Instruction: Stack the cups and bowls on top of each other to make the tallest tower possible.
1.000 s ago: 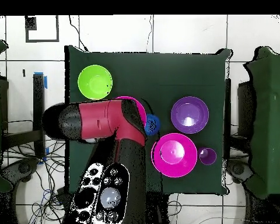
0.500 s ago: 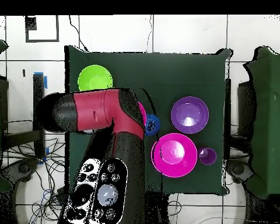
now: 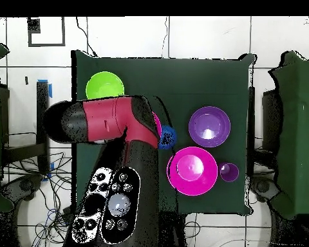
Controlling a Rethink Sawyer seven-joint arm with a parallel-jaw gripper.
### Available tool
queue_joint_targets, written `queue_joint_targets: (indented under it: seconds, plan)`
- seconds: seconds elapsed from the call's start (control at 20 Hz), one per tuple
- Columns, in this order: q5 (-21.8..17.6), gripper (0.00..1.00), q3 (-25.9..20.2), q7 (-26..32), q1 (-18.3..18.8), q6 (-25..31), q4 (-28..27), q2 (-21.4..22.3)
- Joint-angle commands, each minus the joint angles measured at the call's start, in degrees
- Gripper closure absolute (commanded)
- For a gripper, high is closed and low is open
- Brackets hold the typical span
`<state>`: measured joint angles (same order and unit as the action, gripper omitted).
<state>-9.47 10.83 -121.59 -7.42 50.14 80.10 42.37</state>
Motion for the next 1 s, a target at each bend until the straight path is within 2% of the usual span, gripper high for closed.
queue_joint_targets:
  seconds: [0.05, 0.3, 1.0]
  plan:
    - [-2.15, 1.00, -3.31, -4.39, 1.14, -6.32, 1.19, -5.35]
    - [-1.99, 1.00, -3.02, -4.42, 1.18, -8.42, 2.21, -6.23]
    - [-1.44, 1.00, -2.00, -4.43, 0.87, -8.99, 2.97, -7.91]
